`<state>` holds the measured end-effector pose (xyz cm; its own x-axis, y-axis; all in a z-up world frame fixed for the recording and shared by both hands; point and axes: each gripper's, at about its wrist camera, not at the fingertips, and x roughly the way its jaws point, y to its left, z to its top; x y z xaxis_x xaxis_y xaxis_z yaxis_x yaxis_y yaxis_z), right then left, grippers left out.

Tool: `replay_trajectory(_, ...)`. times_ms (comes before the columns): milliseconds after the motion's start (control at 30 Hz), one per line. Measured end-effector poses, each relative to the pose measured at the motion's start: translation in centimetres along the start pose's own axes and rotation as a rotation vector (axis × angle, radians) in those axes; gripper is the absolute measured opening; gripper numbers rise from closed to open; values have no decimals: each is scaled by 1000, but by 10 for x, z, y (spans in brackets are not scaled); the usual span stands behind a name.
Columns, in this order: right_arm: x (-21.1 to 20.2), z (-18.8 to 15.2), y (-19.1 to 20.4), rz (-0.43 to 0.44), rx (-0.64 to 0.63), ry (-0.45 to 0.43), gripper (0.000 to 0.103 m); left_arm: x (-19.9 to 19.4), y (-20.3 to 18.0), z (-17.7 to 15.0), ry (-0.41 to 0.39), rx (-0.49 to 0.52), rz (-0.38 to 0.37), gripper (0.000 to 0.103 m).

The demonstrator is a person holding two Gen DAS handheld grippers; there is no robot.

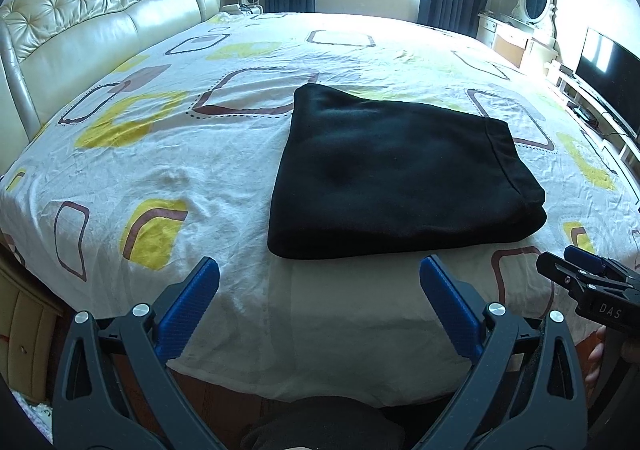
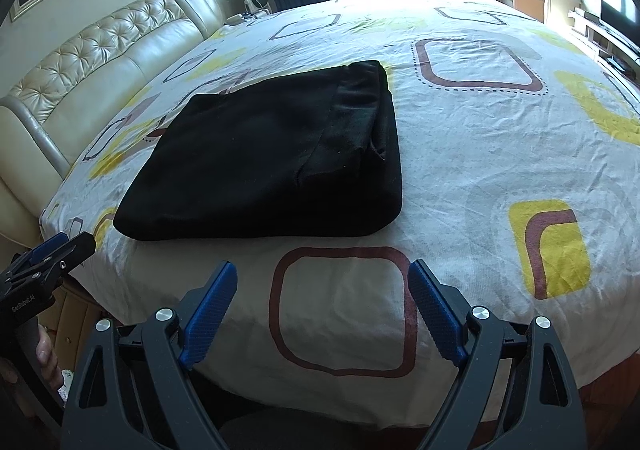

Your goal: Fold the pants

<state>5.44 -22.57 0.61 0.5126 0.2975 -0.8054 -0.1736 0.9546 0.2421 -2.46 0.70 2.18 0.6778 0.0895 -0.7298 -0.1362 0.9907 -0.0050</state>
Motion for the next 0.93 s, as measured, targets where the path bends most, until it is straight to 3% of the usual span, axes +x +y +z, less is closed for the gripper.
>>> replay_trajectory(333, 3, -2, 4, 5, -5, 15, 86, -4, 1, 7, -14, -10, 9, 100)
replay_trajectory(500, 4, -3, 5, 14, 0, 27, 86, -4, 0, 9, -3, -29, -29, 100)
replay_trajectory(600, 5, -4, 5, 21, 5, 34, 86, 0, -1, 15, 40, -3, 13, 100)
replay_trajectory(667, 4, -4, 4, 37, 22, 46, 86, 0, 3, 26, 31, -1, -26, 100)
replay_trajectory(800, -3, 17, -6, 93, 68, 41, 86, 18, 39, 62, -4, -63, -17, 100)
replay_trajectory(933, 7, 72, -34, 46, 77, -36, 86, 81, 98, 106, 23, -98, 122, 100)
